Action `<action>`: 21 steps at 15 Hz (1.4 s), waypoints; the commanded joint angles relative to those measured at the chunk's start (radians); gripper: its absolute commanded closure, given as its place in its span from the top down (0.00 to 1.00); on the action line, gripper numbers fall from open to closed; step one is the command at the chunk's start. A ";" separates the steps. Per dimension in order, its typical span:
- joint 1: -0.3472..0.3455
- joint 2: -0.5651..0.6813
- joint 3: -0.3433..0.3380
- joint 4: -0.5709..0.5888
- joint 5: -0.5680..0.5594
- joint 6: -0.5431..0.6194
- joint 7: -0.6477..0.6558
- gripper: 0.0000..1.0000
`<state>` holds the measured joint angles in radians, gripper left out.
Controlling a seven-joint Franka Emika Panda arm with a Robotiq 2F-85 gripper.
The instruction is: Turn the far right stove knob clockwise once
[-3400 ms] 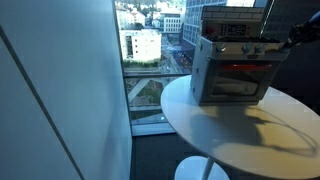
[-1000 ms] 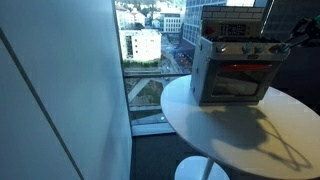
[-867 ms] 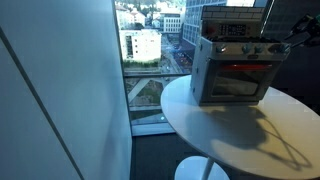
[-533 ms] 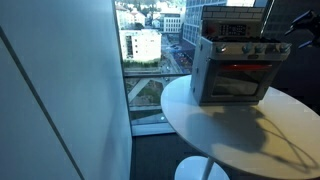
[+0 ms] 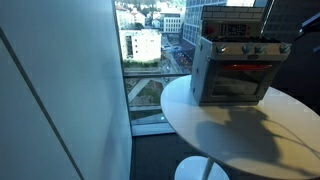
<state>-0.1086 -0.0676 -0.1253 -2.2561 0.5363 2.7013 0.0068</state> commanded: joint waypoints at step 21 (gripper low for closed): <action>-0.031 -0.282 -0.021 -0.042 -0.376 -0.588 0.007 1.00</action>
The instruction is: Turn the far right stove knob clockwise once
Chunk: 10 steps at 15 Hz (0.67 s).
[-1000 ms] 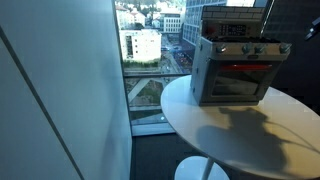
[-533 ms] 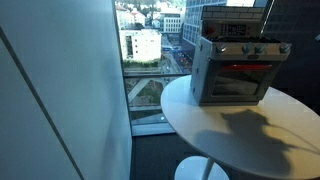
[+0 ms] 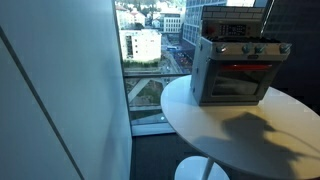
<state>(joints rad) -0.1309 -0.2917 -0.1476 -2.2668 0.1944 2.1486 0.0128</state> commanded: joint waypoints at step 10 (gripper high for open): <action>-0.004 -0.111 -0.002 -0.075 -0.043 -0.028 0.000 1.00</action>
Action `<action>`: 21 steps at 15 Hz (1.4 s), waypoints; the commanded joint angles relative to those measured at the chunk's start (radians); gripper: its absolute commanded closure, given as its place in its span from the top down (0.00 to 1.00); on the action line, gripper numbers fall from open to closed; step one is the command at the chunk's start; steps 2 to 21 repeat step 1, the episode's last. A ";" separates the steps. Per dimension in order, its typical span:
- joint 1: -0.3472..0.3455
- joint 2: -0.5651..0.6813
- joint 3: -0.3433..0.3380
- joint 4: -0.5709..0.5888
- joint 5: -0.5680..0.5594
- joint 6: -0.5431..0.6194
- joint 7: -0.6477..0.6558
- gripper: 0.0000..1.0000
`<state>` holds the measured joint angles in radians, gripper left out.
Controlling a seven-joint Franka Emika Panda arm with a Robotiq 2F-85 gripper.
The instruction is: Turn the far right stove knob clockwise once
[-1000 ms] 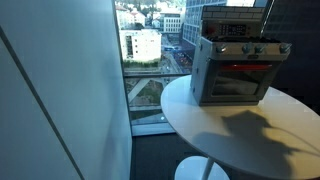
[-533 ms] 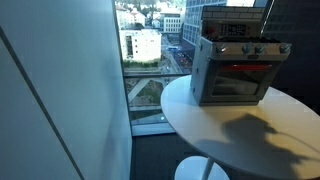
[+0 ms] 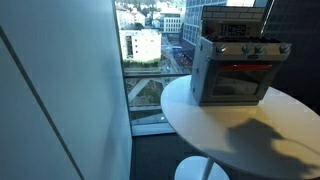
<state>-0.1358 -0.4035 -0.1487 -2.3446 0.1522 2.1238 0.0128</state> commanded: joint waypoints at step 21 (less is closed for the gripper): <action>0.001 0.000 -0.001 0.001 -0.001 -0.003 0.000 1.00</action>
